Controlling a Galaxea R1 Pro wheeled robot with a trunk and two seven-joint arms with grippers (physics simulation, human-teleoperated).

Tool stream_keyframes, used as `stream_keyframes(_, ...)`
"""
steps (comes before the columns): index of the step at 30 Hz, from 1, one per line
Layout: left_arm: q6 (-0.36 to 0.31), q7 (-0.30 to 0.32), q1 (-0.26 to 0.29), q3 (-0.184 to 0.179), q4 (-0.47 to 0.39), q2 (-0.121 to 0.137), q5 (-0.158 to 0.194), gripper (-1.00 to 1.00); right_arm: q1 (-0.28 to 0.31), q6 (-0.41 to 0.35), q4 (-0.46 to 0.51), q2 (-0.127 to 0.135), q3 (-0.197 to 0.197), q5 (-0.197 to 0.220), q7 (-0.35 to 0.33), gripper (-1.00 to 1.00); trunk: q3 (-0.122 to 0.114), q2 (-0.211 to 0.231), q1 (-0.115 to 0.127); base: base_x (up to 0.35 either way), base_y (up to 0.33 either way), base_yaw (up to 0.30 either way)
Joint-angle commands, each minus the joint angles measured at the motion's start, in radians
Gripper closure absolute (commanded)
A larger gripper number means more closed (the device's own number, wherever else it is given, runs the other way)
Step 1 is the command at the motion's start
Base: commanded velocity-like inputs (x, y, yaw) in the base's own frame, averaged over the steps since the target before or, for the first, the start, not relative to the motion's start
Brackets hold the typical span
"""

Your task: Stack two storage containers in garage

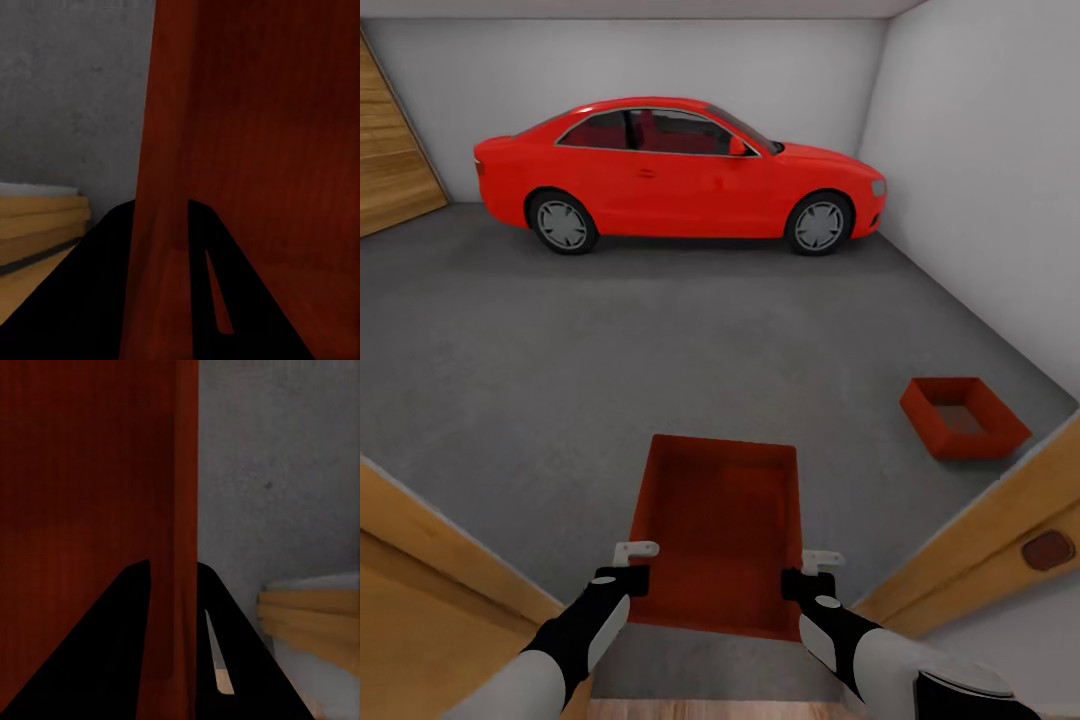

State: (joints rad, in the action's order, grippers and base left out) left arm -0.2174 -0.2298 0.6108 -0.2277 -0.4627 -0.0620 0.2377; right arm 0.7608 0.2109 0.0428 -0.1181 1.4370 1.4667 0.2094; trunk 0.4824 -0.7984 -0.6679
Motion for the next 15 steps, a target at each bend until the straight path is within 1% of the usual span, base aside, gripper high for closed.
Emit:
stream_keyframes(1, 0.013, -0.014, 0.001, 0.013, -0.039, 0.04, -0.003, 1.0, 0.0, 0.001, -0.021, 0.002, 0.021, 0.014, 0.002, 1.0, 0.001, -0.001, -0.001, 0.322, 0.0, 0.0)
stream_keyframes(15, 0.013, -0.013, 0.001, 0.013, -0.039, 0.04, -0.003, 1.0, 0.0, 0.001, -0.021, 0.002, 0.022, 0.014, 0.002, 1.0, 0.001, -0.001, -0.001, 0.322, 0.0, 0.0)
